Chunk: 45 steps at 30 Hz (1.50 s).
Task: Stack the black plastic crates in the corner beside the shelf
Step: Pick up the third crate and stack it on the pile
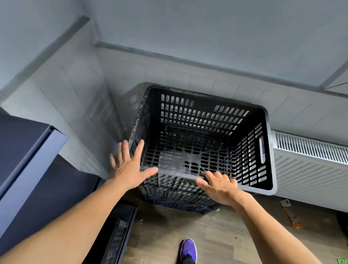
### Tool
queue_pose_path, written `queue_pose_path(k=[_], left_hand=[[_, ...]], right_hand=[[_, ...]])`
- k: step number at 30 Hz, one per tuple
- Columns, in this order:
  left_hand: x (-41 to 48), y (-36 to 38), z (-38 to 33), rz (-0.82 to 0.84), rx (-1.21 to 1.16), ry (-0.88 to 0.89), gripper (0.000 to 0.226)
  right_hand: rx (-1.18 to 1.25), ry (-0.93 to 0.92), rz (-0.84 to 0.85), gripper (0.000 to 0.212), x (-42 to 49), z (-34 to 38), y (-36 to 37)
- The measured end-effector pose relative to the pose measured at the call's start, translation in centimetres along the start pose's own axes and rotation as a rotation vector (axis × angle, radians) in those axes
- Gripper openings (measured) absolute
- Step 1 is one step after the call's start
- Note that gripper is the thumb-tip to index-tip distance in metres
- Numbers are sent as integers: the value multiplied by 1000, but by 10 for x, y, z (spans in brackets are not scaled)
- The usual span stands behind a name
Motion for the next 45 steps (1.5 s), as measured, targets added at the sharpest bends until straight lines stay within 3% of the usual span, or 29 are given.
queue_pose_path(k=[6,11,18,22,25,27,32,36,45], left_hand=[[14,-19,-55,-62,155,106,90],[31,-6,-156,70,185,254,79],[44,48,-282,237,152,415,81],[29,89,-334,350,122,502,93],[20,113,-351,442,64,443,100],[20,118,-358,418,38,396,100],[21,111,-368,245,81,381,86],[21,112,-368,136,155,409,85],[20,112,-368,175,159,420,88]], right_hand=[[33,-1,-146,60,2,-42,-38],[-11,51,-267,54,4,-104,-84],[-155,-24,-511,38,13,-151,-131],[-144,-23,-481,51,23,-167,-141],[-71,-6,-394,75,37,-175,-139],[46,13,-363,81,42,-179,-139],[153,-39,-414,76,54,-179,-136],[96,-91,-487,74,67,-180,-129],[89,-59,-454,73,73,-187,-125]])
Point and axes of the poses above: each hand's wrist, its own x-axis towards the middle knuckle, its own y-axis out of the palm, z = x × y, the point moved 6 cm from there along x, towards the middle knuckle, and after that the axes turned 14 degrees about z, right-handed, at the moved point
